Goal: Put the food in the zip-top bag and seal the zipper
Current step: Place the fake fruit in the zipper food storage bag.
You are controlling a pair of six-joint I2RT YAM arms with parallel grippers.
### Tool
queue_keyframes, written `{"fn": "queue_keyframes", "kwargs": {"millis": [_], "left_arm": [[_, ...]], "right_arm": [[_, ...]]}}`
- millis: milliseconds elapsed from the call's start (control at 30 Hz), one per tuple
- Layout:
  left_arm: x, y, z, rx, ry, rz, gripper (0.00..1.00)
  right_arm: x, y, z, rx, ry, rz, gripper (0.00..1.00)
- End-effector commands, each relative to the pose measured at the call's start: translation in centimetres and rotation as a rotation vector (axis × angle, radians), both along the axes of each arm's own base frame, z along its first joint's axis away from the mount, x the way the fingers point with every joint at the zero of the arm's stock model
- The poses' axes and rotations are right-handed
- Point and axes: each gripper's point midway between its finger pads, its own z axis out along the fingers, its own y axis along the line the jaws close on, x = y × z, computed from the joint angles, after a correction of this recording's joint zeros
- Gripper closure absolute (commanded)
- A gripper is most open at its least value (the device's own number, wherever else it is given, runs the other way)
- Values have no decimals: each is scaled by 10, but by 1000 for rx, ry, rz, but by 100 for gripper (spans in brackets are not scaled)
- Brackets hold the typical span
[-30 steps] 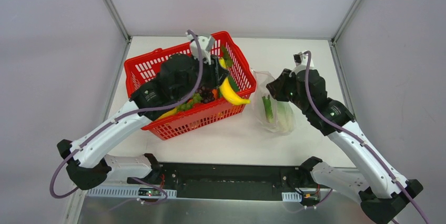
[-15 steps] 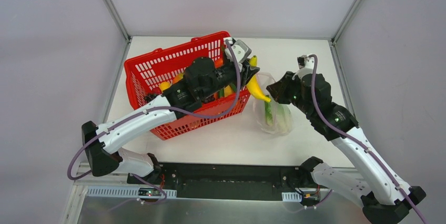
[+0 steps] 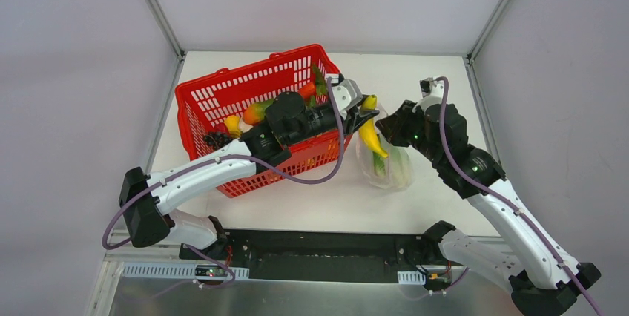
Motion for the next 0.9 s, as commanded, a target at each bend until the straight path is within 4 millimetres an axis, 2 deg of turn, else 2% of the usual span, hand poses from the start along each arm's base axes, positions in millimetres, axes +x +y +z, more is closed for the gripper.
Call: {"fn": "queue_keyframes", "kwargs": {"millis": [0, 167, 333, 433, 533, 700, 867], "left_arm": [[-7, -7, 0, 20, -43, -44, 80], [-1, -14, -20, 63, -12, -36, 69], [0, -19, -22, 61, 17, -43, 46], [1, -17, -20, 53, 34, -29, 23], [2, -10, -16, 41, 45, -3, 14], [5, 18, -4, 33, 82, 95, 4], [16, 71, -5, 96, 119, 308, 1]], "right_arm": [[3, 3, 28, 72, -67, -3, 88], [0, 0, 36, 92, -90, -12, 88], [0, -2, 36, 94, -92, -18, 88], [0, -3, 35, 91, -92, -23, 88], [1, -4, 35, 88, -94, -33, 88], [5, -6, 29, 67, -88, -52, 88], [7, -4, 21, 46, -68, -43, 87]]}}
